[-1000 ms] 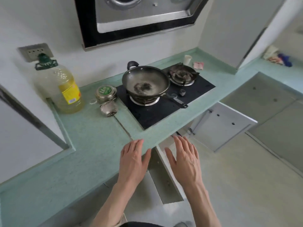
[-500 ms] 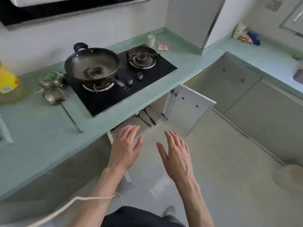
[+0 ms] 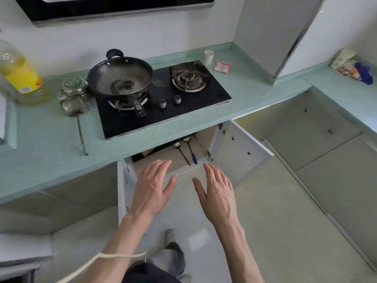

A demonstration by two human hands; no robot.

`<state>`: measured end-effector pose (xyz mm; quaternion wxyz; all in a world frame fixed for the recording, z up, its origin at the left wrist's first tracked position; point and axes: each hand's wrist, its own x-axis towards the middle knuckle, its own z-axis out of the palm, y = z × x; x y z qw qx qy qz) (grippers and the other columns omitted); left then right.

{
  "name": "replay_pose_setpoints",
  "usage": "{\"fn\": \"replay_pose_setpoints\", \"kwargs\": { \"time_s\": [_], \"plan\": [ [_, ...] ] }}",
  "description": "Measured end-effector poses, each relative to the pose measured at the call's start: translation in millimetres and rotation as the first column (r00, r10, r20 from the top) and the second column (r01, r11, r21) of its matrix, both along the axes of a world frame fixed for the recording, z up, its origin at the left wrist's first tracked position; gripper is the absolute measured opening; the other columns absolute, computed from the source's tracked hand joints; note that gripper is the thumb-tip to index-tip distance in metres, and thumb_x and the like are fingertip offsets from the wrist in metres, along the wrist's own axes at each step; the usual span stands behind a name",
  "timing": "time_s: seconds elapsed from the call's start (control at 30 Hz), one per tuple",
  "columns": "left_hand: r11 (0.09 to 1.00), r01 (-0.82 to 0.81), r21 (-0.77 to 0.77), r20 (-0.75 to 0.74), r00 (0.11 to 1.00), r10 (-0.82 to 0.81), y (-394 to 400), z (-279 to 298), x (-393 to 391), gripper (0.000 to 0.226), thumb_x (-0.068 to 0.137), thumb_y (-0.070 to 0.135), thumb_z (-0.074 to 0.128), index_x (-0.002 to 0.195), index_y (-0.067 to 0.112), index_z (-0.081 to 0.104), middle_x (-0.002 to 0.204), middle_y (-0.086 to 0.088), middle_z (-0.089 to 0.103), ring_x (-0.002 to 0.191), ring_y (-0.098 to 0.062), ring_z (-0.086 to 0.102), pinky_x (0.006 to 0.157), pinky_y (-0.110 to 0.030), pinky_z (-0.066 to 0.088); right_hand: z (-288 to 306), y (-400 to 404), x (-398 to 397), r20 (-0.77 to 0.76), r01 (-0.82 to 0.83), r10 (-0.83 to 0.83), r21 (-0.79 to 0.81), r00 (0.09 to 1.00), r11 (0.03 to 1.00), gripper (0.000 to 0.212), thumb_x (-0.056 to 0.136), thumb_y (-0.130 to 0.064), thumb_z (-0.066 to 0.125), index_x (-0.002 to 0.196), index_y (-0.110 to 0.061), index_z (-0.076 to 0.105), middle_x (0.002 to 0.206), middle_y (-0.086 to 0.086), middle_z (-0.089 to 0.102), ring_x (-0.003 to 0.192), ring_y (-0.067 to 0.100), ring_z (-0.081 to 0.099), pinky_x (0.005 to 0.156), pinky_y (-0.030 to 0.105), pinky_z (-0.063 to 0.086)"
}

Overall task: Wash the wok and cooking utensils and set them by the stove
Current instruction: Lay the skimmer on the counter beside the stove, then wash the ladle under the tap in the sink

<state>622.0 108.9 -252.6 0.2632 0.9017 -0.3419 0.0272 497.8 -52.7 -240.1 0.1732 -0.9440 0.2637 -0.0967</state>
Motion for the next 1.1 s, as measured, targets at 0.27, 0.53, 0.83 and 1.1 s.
{"fn": "replay_pose_setpoints", "kwargs": {
  "time_s": [0.27, 0.53, 0.83, 1.1],
  "plan": [
    [0.996, -0.054, -0.073, -0.120, 0.992, 0.045, -75, -20, 40, 0.050, 0.103, 0.048, 0.043, 0.142, 0.019, 0.052, 0.137, 0.004, 0.057, 0.129, -0.014, 0.052, 0.108, -0.037, 0.043, -6, -65, 34, -0.109, -0.071, 0.071, -0.001, 0.992, 0.997, 0.061, 0.107, -0.057, 0.036, 0.154, -0.019, 0.042, 0.155, -0.003, 0.050, 0.145, 0.020, 0.043, 0.118, 0.034, 0.035],
    [0.993, -0.110, -0.044, -0.126, 0.987, 0.104, -130, -46, 76, 0.044, 0.104, 0.042, 0.049, 0.140, 0.017, 0.055, 0.137, 0.004, 0.058, 0.129, -0.015, 0.052, 0.108, -0.035, 0.043, -36, -128, 79, -0.136, -0.051, 0.058, 0.054, 0.989, 0.997, 0.057, 0.107, -0.054, 0.039, 0.151, -0.018, 0.045, 0.149, -0.002, 0.055, 0.138, 0.019, 0.051, 0.113, 0.034, 0.042],
    [0.966, -0.255, -0.028, -0.147, 0.957, 0.249, -190, -135, 98, 0.037, 0.102, 0.033, 0.055, 0.133, 0.013, 0.061, 0.130, 0.002, 0.062, 0.122, -0.017, 0.056, 0.106, -0.029, 0.043, -138, -194, 128, -0.177, -0.107, 0.138, 0.170, 0.975, 0.980, 0.055, 0.105, -0.051, 0.039, 0.149, -0.018, 0.046, 0.142, -0.001, 0.058, 0.127, 0.021, 0.057, 0.102, 0.036, 0.049],
    [0.941, -0.337, 0.029, -0.143, 0.930, 0.338, -240, -328, 104, 0.037, 0.102, 0.029, 0.056, 0.133, 0.010, 0.059, 0.125, -0.004, 0.064, 0.116, -0.021, 0.058, 0.103, -0.032, 0.045, -321, -250, 152, -0.206, -0.170, 0.208, 0.187, 0.956, 0.967, 0.058, 0.106, -0.050, 0.036, 0.152, -0.015, 0.042, 0.143, 0.002, 0.056, 0.127, 0.024, 0.057, 0.102, 0.039, 0.051]
  ]
}}
